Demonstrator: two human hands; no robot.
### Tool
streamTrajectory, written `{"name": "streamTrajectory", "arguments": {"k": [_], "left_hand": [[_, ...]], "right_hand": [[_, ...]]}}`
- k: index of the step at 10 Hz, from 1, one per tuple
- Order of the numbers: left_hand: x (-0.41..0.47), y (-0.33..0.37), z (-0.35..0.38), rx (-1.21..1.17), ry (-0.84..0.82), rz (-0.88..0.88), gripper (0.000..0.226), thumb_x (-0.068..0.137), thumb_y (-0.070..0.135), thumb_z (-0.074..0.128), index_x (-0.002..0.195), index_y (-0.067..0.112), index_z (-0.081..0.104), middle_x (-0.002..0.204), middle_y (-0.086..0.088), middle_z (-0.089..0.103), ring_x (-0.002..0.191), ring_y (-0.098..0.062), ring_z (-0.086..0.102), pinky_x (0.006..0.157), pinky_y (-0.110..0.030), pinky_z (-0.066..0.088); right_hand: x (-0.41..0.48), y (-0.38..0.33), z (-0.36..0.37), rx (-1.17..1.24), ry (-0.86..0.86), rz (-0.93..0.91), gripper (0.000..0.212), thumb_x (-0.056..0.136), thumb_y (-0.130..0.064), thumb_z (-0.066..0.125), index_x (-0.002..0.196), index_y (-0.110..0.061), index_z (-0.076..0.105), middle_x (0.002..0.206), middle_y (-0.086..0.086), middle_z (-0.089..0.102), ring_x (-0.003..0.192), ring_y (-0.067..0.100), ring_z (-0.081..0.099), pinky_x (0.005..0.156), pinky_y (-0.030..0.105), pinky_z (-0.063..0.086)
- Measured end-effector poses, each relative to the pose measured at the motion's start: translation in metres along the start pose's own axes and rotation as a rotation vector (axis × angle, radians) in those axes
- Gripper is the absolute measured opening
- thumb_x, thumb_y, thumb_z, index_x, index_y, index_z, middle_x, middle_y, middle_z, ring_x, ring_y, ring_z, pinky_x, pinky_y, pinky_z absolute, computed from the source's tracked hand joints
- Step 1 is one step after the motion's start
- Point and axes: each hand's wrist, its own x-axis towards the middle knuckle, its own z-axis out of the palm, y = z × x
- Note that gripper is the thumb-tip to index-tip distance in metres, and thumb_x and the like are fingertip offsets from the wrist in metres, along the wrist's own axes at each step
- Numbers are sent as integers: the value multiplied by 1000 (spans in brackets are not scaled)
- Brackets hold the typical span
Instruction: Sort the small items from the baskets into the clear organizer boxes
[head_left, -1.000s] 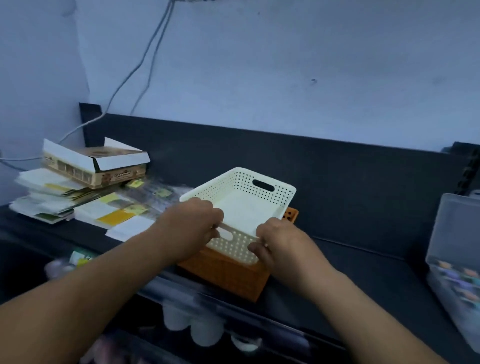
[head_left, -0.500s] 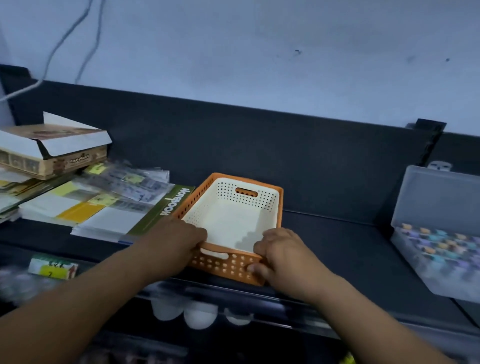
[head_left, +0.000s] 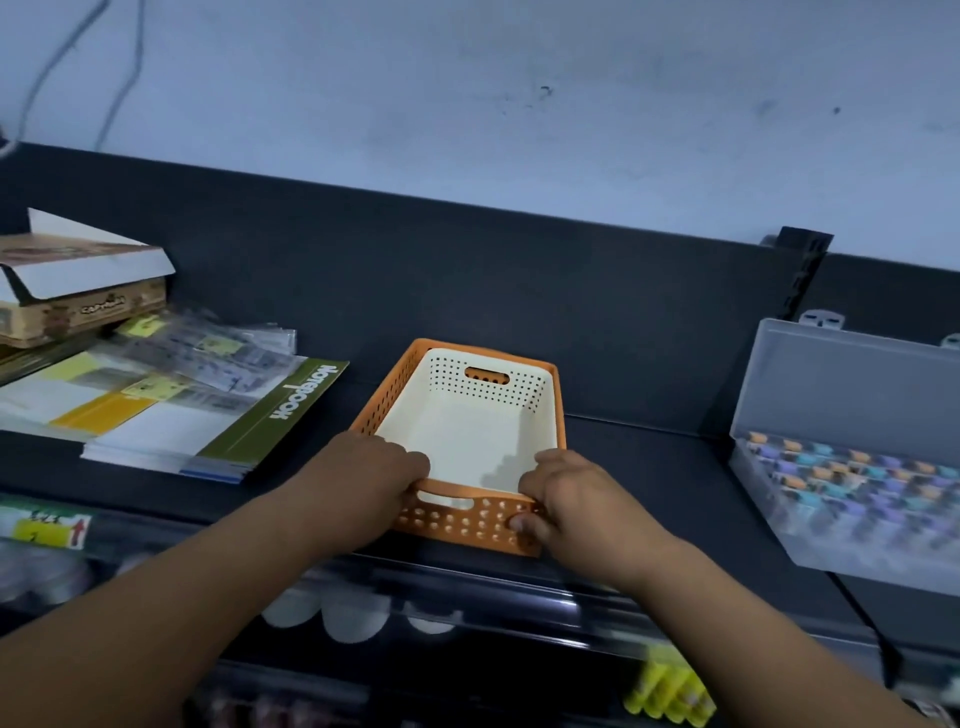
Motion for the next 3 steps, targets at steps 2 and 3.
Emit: {"name": "streamTrajectory", "arguments": {"k": [2, 3], "left_hand": [[-9, 16, -9, 11, 18, -139, 61, 88, 49, 52, 143, 33, 30, 147, 7, 32, 138, -14, 23, 115, -39, 10], [-9, 28, -21, -5, 88, -171, 66, 90, 54, 48, 147, 30, 25, 154, 4, 24, 140, -16, 21, 114, -35, 17]], "right_hand": [[-4, 1, -10, 58, 102, -60, 40, 90, -56, 49, 116, -27, 58, 119, -8, 55, 117, 11, 41, 106, 27, 24], [-2, 6, -20, 85, 131, -70, 40, 93, -51, 49, 122, -25, 56, 126, -8, 54, 122, 13, 42, 108, 29, 27]]}}
